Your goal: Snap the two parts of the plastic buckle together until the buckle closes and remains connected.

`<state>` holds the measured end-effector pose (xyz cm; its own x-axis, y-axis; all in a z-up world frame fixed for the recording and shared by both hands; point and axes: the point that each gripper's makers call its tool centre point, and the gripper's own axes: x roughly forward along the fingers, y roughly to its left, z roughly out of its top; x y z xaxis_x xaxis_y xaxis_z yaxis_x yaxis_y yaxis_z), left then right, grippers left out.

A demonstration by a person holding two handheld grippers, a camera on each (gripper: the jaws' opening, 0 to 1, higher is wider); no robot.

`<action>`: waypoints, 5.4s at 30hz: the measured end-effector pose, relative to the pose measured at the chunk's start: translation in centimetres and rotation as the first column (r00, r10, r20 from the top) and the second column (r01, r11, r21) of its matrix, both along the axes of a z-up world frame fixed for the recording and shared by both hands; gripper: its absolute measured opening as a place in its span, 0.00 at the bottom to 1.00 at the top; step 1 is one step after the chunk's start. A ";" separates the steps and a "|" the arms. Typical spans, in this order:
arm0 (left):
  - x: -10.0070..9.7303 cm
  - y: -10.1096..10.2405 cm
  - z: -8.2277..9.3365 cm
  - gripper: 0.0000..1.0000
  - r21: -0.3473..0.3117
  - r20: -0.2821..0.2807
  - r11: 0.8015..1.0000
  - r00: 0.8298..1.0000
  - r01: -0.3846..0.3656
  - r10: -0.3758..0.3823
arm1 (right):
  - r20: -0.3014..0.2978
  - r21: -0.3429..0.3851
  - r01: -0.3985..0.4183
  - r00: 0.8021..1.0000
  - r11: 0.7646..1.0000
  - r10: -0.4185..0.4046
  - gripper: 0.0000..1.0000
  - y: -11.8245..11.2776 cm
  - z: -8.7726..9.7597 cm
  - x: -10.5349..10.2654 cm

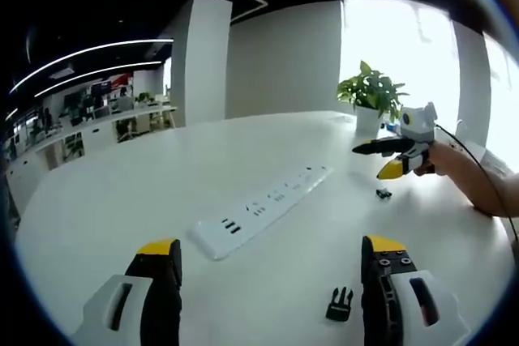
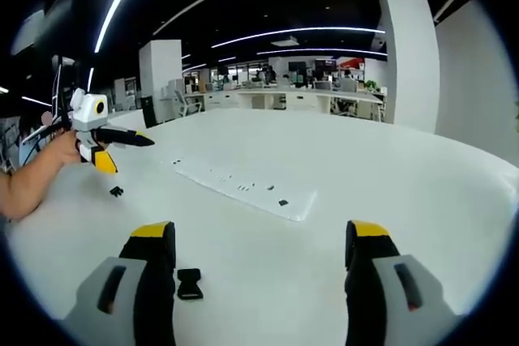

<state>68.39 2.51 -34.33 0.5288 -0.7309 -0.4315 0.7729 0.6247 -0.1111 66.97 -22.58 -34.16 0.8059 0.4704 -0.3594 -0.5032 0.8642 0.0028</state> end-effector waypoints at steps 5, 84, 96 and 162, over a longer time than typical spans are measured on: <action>0.3 -0.5 0.6 0.93 -0.014 0.004 1.000 1.000 0.004 -0.004 | 0.000 -0.015 -0.003 1.000 1.000 0.003 0.86 0.1 0.0 0.1; -4.7 1.2 -2.3 0.67 0.155 -0.004 0.930 0.941 0.334 -0.338 | 0.039 -0.045 -0.253 0.966 0.966 0.255 0.70 2.5 0.9 -2.3; -4.9 1.2 -2.6 0.61 0.175 -0.012 0.922 0.937 0.345 -0.348 | 0.026 -0.048 -0.279 0.960 0.959 0.280 0.68 2.8 0.8 -2.8; -7.4 0.8 -3.6 0.25 0.201 -0.123 0.886 0.909 0.417 -0.399 | -0.113 -0.060 -0.409 0.909 0.911 0.400 0.34 3.8 -1.6 -6.0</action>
